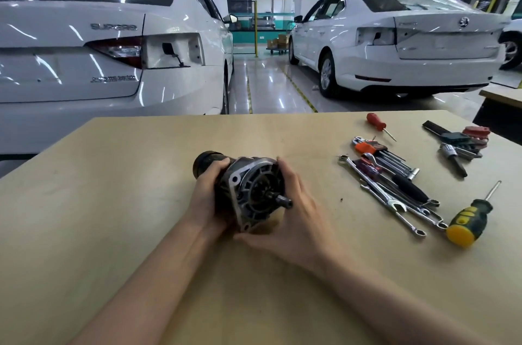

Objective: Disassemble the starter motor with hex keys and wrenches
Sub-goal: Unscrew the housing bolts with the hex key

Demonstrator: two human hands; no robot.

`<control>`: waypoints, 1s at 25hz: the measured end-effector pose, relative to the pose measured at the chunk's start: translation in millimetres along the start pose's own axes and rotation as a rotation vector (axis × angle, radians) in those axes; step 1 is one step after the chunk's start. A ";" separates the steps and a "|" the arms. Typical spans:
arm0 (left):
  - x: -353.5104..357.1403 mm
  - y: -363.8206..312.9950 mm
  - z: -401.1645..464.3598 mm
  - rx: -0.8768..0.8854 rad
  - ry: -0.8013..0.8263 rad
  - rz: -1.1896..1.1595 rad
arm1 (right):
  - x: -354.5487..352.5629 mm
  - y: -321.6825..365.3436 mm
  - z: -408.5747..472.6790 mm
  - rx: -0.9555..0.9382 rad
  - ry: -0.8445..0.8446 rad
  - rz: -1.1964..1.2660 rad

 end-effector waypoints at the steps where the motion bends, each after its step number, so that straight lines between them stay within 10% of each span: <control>1: -0.2 0.6 0.3 -0.002 -0.017 0.037 | -1.5 -0.9 0.3 0.005 -0.011 -0.052; 15: -26.0 -8.5 11.7 0.057 -0.126 0.532 | -15.4 -6.7 7.9 -0.214 0.290 -0.072; 18: -30.6 -13.2 13.4 0.128 -0.197 0.612 | -66.6 -68.4 36.9 0.077 -0.003 -0.480; 21: -30.9 -13.7 12.9 0.140 -0.187 0.633 | -81.1 -125.0 19.5 0.524 0.198 -0.890; 25: -30.7 -15.5 13.7 0.191 -0.215 0.610 | -64.1 -119.5 15.8 0.434 0.281 -0.826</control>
Point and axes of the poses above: each hand's wrist, its own z-axis towards the middle knuckle, its own x-axis out of the palm, y = z × x, the point moved 8 cm from there along z, towards the middle knuckle, and after that the axes turned 15 degrees about -y, right-handed, at the moved point
